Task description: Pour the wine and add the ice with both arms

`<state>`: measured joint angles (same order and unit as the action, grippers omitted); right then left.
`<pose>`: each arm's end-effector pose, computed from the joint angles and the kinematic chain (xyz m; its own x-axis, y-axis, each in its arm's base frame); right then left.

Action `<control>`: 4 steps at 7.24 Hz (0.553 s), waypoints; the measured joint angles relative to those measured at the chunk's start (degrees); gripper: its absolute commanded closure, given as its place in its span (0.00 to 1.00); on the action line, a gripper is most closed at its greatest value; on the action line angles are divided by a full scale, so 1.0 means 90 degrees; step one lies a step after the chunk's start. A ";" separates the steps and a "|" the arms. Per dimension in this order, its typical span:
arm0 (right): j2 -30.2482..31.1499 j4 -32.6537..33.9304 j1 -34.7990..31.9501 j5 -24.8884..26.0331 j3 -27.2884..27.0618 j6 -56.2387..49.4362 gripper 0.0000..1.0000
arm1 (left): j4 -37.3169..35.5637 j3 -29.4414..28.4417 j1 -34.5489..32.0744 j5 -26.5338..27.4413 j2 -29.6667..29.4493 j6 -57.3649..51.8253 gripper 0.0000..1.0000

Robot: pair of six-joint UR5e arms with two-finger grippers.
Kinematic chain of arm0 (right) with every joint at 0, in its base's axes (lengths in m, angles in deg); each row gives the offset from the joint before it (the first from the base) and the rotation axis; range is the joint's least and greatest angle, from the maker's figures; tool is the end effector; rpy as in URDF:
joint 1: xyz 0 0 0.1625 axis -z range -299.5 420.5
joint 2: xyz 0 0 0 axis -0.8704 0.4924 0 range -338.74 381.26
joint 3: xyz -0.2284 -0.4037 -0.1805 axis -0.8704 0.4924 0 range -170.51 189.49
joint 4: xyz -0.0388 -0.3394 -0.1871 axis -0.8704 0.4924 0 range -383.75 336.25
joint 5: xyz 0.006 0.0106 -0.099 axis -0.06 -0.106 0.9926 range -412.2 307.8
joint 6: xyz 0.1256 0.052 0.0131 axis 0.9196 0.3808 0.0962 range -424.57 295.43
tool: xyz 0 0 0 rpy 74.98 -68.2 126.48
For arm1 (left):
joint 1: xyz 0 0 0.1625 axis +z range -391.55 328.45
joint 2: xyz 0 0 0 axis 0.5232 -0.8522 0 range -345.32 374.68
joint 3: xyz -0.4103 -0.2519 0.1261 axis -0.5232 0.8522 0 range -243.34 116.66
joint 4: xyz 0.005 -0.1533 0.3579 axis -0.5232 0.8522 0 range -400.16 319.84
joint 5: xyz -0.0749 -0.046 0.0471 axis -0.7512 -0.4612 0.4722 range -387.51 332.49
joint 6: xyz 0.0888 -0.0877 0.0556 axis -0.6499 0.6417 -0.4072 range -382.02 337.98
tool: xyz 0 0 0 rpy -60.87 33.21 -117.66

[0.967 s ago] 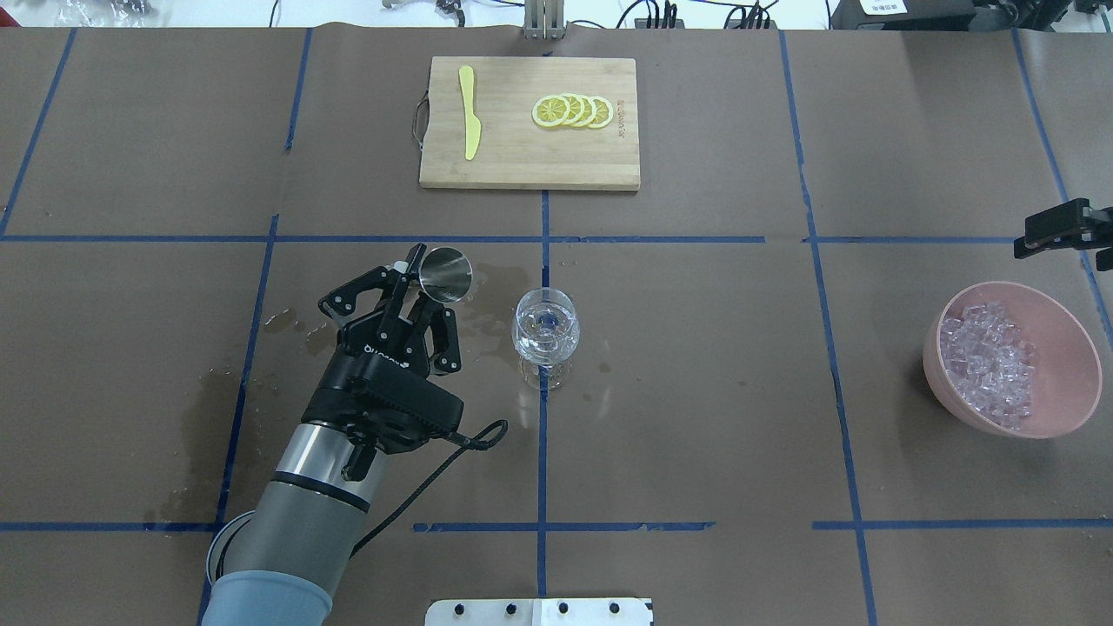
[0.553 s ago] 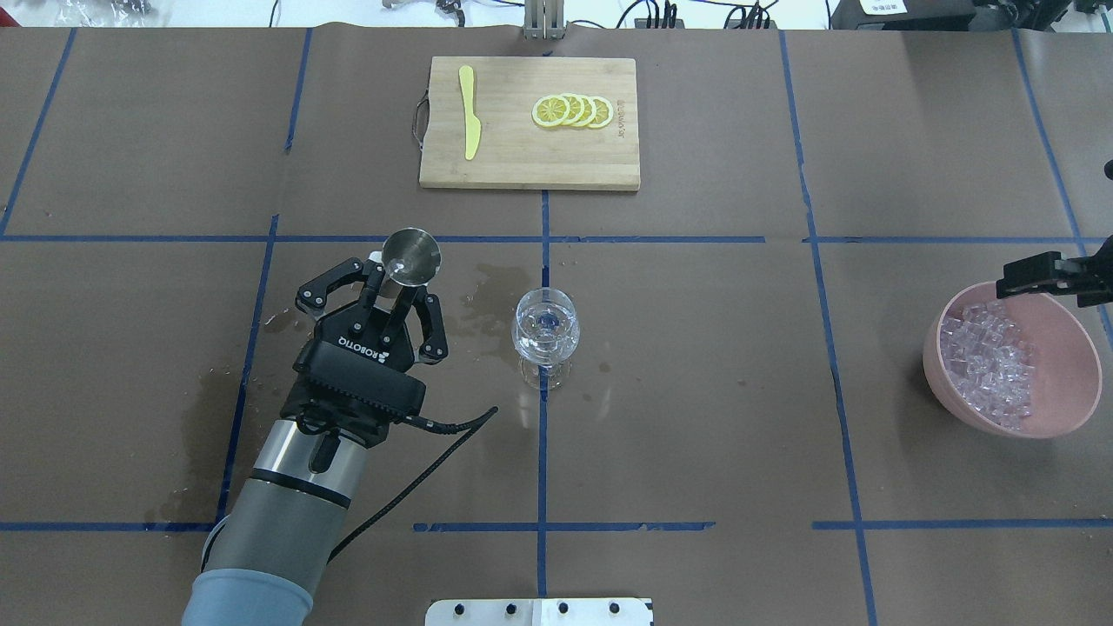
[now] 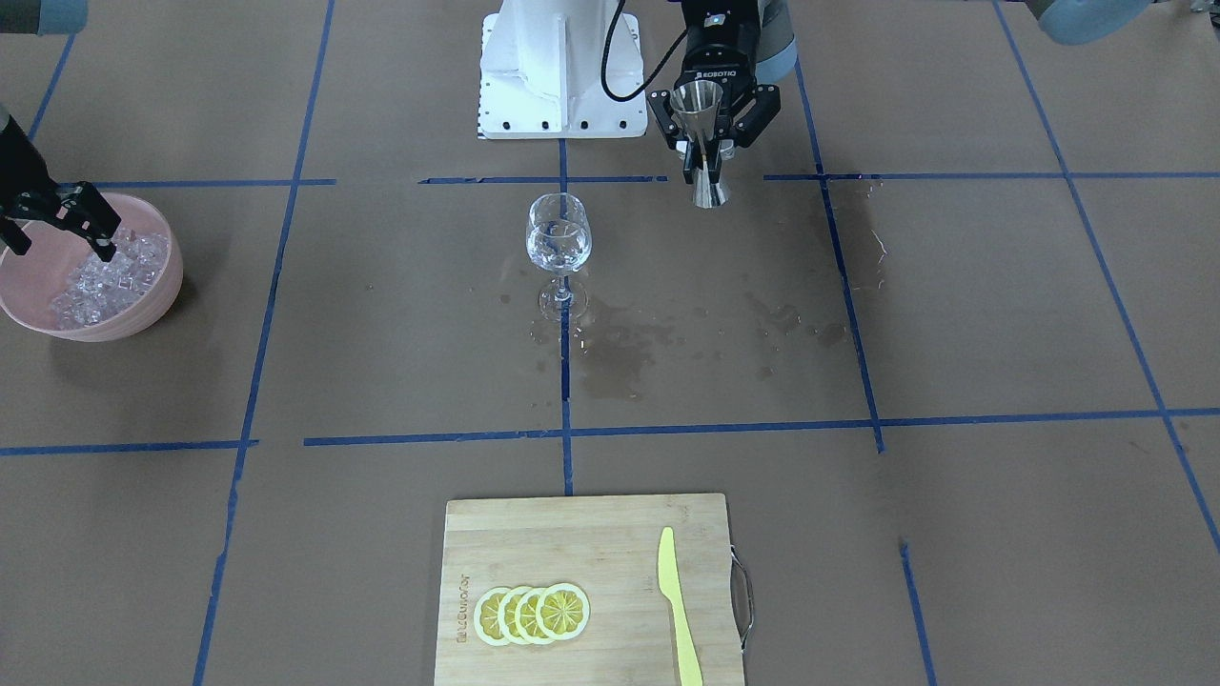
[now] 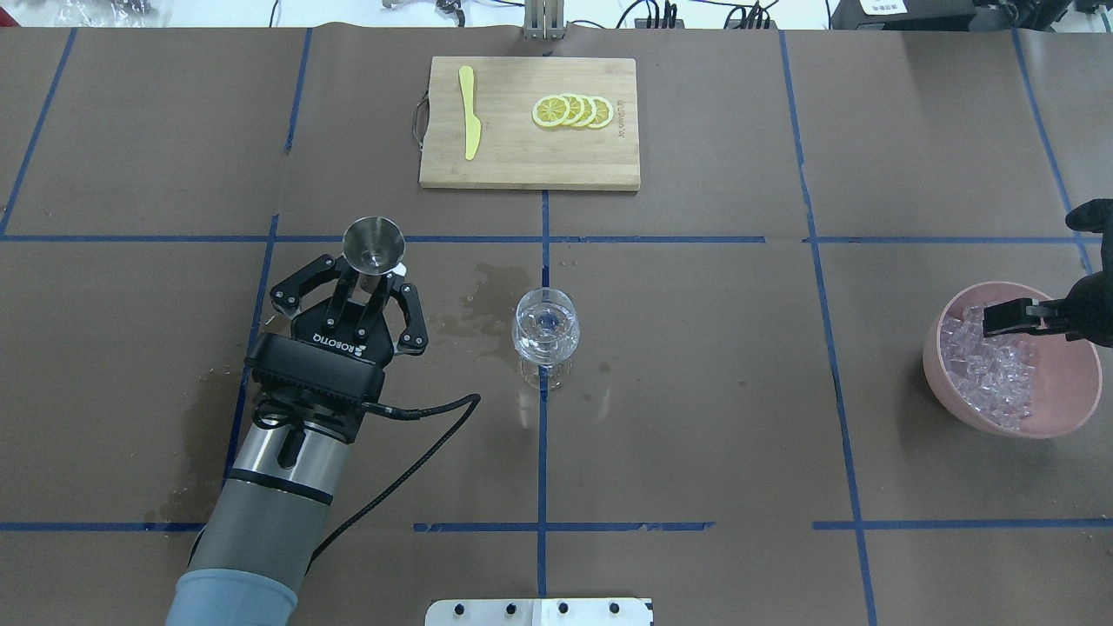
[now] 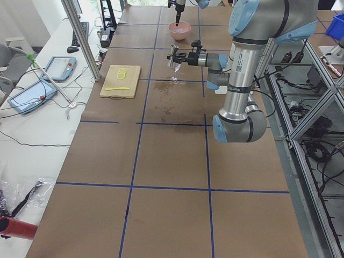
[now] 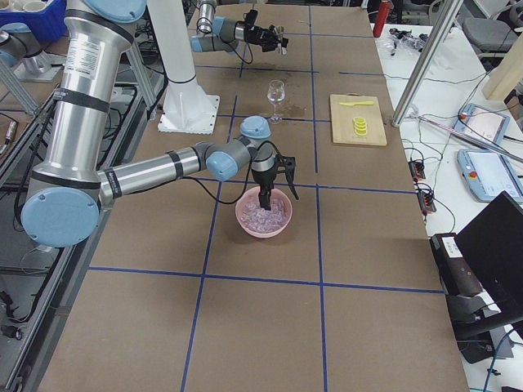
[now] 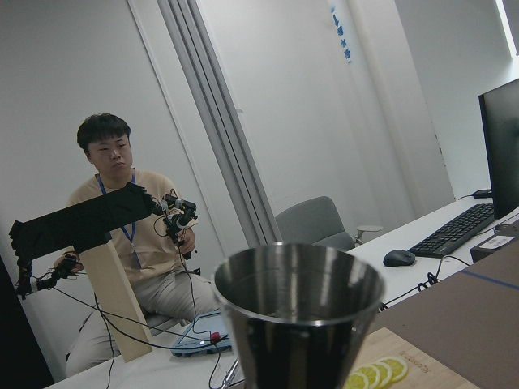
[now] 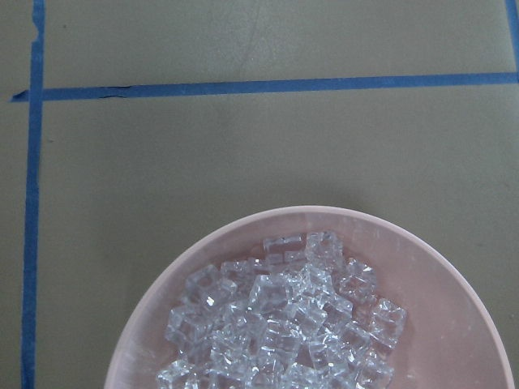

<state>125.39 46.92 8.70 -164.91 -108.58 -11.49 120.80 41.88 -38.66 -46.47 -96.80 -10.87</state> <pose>-0.1755 -0.3534 0.6076 0.7701 0.0829 0.6325 -0.1644 0.9838 0.0713 0.4514 -0.3208 0.2985 0.8587 0.2140 -0.4657 0.4760 0.0038 0.8794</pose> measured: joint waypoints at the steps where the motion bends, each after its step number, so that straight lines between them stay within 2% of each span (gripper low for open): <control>1: 0.0005 -0.0001 0.0143 0.0092 0.0009 0.0079 0.00 | 0.0022 0.0002 0.0000 0.0119 0.0141 0.0379 1.00; 4: 0.0008 -0.0001 0.0340 0.0242 0.0138 0.0135 0.00 | 0.0087 0.0007 -0.0009 0.0363 0.0638 0.1282 1.00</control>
<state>125.47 46.91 11.75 -162.74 -107.33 -10.28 121.58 41.94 -38.74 -43.21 -91.06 0.67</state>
